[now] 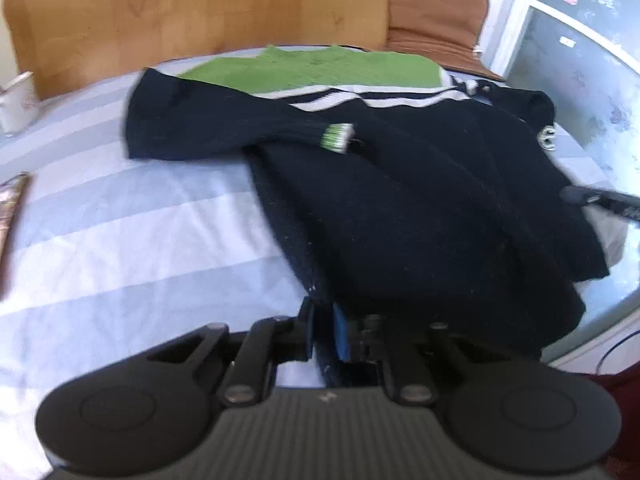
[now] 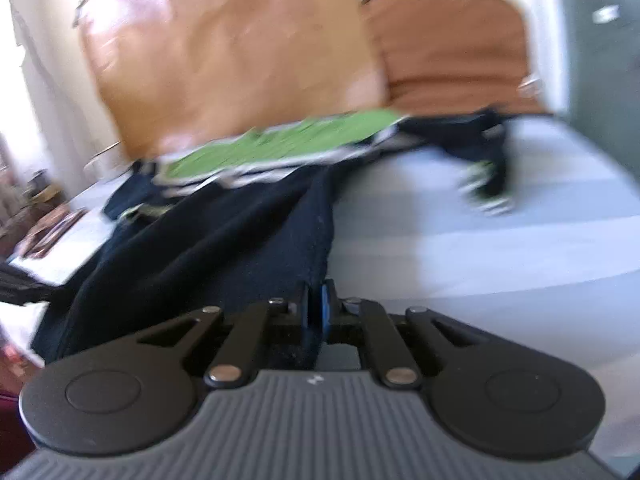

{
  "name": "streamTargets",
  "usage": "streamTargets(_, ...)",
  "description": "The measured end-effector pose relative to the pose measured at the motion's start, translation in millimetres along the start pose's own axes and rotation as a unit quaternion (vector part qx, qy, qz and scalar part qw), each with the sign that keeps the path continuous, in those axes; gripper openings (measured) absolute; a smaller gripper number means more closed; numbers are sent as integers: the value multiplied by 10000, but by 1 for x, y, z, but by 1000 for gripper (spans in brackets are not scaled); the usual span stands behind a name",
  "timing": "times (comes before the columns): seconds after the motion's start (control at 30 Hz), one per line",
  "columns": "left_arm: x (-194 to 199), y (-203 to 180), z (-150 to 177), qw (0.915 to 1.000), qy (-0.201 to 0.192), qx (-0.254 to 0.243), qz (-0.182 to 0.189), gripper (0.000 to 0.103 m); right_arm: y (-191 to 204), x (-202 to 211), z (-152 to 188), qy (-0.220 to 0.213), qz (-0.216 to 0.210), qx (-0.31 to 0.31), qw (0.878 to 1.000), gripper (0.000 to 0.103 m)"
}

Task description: Fold small clothes

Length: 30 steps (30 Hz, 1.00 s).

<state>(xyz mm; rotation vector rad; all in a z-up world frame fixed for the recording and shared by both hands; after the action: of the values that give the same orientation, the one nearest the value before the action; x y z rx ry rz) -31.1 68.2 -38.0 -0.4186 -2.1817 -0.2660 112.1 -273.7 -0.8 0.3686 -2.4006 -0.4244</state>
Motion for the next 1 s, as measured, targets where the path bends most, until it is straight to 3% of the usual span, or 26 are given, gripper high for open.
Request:
streamTargets(0.07,5,5,8,10000,56,56,21,11,-24,19,-9,-180,327,-128,9992,9)
streamTargets(0.2,3,5,19,9999,121,61,-7,17,-38,11,7,182,435,-307,9984,13)
streamTargets(0.27,7,5,19,10000,32,75,-19,29,-36,6,13,142,683,-270,9972,17)
streamTargets(0.4,19,15,19,9996,-163,133,-178,33,-26,18,-4,-203,485,-347,9980,30)
streamTargets(0.47,26,24,20,9990,-284,254,-253,36,-16,24,-14,-354,429,-247,9981,31)
streamTargets(0.63,35,37,25,9966,-580,549,-222,43,24,12,-29,-320,37,115,9994,34)
streamTargets(0.77,34,42,25,9942,-750,764,-118,47,75,-25,-34,-13,-445,550,9975,38)
streamTargets(0.87,34,47,23,9916,-880,942,-77,49,123,-62,-34,302,-1006,973,9897,48)
streamTargets(1.0,32,60,20,9882,-949,1200,-120,52,185,-132,-31,963,-1622,1506,9704,50)
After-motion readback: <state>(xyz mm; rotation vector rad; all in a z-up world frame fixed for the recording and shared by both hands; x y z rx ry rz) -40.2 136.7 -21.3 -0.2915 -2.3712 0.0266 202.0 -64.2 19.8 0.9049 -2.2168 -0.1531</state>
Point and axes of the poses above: each gripper's, at about its wrist camera, not at the fingertips, and x roughly against the way its jaws point, y to its left, z to its underside, the point moved 9 cm from there along -x, roughly the way its jaws point, and after that the axes turned 13 degrees about -x, right-handed, at the moved point
